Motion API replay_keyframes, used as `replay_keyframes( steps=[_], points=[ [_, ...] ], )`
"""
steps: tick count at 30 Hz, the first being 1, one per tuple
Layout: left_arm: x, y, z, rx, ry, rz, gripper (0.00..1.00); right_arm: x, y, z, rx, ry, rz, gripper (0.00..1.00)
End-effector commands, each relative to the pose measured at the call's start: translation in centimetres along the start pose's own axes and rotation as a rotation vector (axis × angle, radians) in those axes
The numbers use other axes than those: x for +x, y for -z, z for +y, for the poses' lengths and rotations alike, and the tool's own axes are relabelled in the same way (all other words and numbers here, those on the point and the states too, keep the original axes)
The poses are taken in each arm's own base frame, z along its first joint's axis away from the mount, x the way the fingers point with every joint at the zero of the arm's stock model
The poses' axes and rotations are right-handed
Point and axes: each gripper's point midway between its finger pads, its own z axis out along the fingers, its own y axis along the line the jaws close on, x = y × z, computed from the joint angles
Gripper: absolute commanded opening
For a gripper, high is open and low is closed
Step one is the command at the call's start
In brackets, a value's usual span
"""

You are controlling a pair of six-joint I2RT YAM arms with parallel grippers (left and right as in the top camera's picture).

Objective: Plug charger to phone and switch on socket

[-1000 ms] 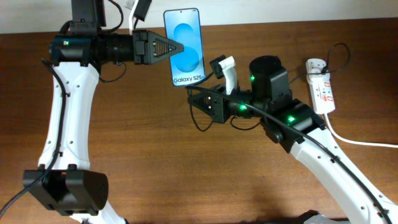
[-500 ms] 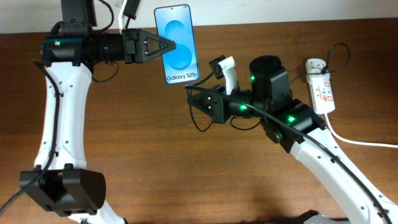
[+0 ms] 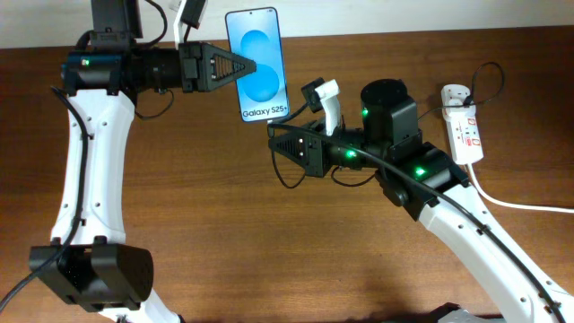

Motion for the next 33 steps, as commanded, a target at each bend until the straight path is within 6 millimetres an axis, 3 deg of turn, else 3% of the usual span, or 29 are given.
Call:
replay_keyframes(
  steps=[1,33],
  points=[
    [-0.07,-0.04,-1.48,0.041,-0.047,0.002,0.00,-0.63,0.06,1.00,-0.029,0.015,-0.005,0.04],
    [0.15,-0.66,-1.62,0.044,-0.052,0.014,0.00,-1.06,0.09,1.32,-0.043,0.035,-0.019,0.04]
  ],
)
